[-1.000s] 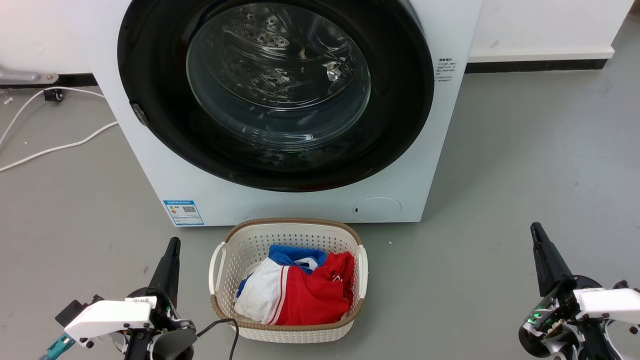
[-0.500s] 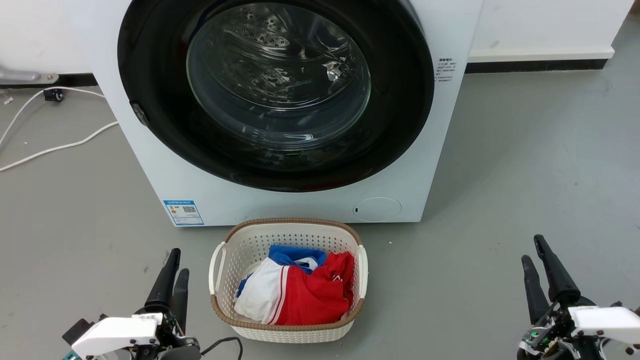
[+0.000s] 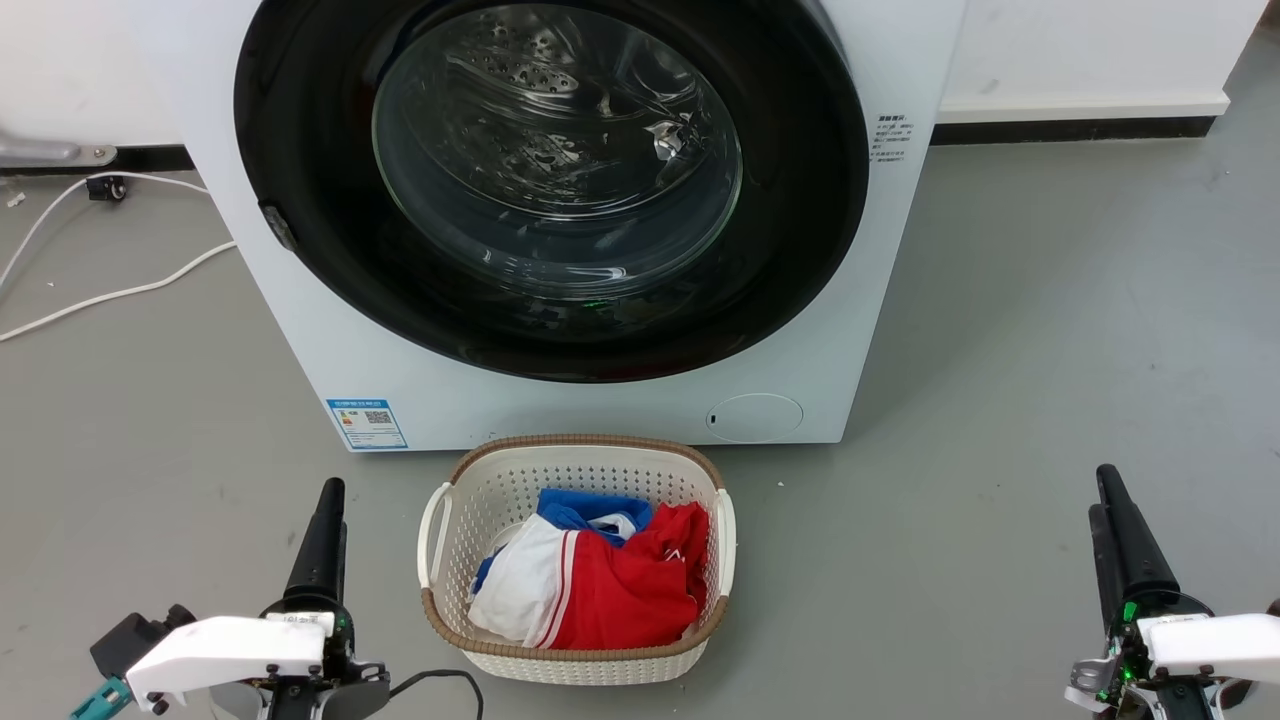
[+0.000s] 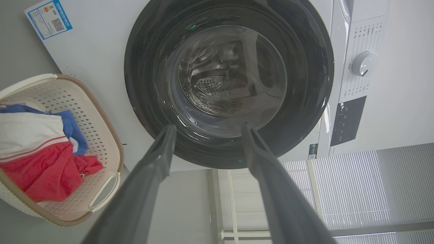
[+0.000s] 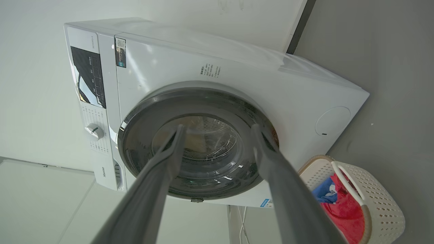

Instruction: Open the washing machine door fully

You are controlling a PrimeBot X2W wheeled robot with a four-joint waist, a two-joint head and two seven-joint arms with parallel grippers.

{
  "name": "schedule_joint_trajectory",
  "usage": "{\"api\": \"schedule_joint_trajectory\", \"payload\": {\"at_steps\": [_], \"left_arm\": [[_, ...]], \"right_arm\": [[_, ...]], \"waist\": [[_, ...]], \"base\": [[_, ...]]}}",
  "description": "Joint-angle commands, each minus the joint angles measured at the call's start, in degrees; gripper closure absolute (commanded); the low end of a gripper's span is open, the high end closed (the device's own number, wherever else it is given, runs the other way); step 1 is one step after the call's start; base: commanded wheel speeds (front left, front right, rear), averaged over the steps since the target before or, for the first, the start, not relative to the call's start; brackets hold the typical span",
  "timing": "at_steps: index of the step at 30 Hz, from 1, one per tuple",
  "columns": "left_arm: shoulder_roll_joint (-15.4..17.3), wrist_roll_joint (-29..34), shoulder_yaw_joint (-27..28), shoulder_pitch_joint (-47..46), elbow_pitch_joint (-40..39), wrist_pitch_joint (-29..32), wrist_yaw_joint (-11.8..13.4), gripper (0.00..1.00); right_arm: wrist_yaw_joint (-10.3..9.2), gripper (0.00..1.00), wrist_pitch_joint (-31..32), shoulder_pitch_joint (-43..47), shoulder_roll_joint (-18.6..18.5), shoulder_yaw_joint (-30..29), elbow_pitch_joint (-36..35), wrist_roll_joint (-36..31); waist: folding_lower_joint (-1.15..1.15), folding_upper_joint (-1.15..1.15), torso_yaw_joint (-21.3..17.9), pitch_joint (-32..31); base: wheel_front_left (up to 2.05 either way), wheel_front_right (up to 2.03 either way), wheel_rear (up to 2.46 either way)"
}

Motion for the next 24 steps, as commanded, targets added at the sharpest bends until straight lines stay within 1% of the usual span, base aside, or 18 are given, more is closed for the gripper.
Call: {"api": "schedule_joint_trajectory", "payload": {"at_steps": [1, 12, 24], "left_arm": [[0.2, 2.7, -0.2, -0.4, -2.0, -0.7, 0.6, 0.00], [0.2, 18.1, -3.3, 0.5, -5.9, -3.3, 5.2, 0.00], [0.8, 32.5, -6.0, 1.7, -7.2, -5.8, 8.5, 0.00]], "right_arm": [[0.09, 0.00, -0.8, -0.2, -0.2, 0.1, -2.1, -3.1], [0.10, 0.00, -3.3, 1.8, -0.1, 1.5, -6.6, -19.3], [0.11, 0.00, -5.8, 3.9, -0.1, 2.8, -8.9, -35.5]], "waist": [[0.00, 0.00, 0.0, 0.0], [0.00, 0.00, 0.1, 0.1], [0.00, 0.00, 0.1, 0.2]], "base": [[0.00, 0.00, 0.00], [0.00, 0.00, 0.00], [0.00, 0.00, 0.00]]}}
